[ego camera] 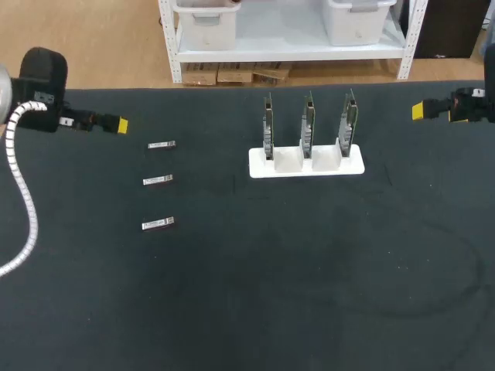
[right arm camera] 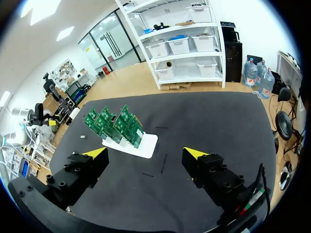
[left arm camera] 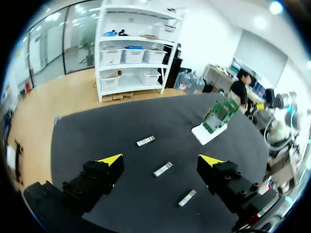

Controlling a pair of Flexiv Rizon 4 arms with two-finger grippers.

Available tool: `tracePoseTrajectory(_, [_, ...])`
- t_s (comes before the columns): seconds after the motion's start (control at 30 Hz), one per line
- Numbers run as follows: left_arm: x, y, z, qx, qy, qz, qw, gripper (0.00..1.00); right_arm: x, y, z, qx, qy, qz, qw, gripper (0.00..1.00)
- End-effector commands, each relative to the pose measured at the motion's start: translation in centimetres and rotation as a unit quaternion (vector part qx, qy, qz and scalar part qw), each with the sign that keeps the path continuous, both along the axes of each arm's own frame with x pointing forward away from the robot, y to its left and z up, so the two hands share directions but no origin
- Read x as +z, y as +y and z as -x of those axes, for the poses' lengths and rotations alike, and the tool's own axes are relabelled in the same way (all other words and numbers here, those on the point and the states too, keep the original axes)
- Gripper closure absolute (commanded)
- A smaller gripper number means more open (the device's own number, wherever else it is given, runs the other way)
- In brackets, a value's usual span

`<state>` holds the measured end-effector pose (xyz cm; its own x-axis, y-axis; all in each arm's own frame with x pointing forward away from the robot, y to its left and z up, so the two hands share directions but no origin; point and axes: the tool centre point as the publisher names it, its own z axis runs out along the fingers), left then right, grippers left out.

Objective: Pick up the optical module with the left hand, and insert it into the network port with the right hand.

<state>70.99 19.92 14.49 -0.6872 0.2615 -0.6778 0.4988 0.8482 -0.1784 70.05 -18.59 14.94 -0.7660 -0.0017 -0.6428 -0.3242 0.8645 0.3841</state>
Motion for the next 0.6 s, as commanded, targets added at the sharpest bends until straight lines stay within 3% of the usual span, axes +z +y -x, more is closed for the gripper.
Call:
tracePoseTrajectory(0.03, [0.6, 0.6, -2.0, -0.100, 0.041, -0.117, 0.987, 0.00, 0.0, 0.1, 0.1, -0.002, 0.000, 0.001, 1.000, 0.00])
tracePoseTrajectory(0.13, [0.7, 1.0, -2.9, -0.147, 0.047, -0.160, 0.975, 0.00, 0.0, 0.1, 0.1, -0.002, 0.000, 0.001, 1.000, 0.00])
tracePoseTrajectory(0.33, [-0.1, 0.7, -4.1, -0.252, 0.059, -0.205, 0.944, 0.00, 0.0, 0.1, 0.1, -0.002, 0.000, 0.001, 1.000, 0.00])
tracePoseTrajectory(0.6, [-2.6, -0.8, -4.4, -0.365, 0.083, -0.262, 0.890, 0.00, 0.0, 0.1, 0.1, -0.002, 0.000, 0.001, 1.000, 0.00])
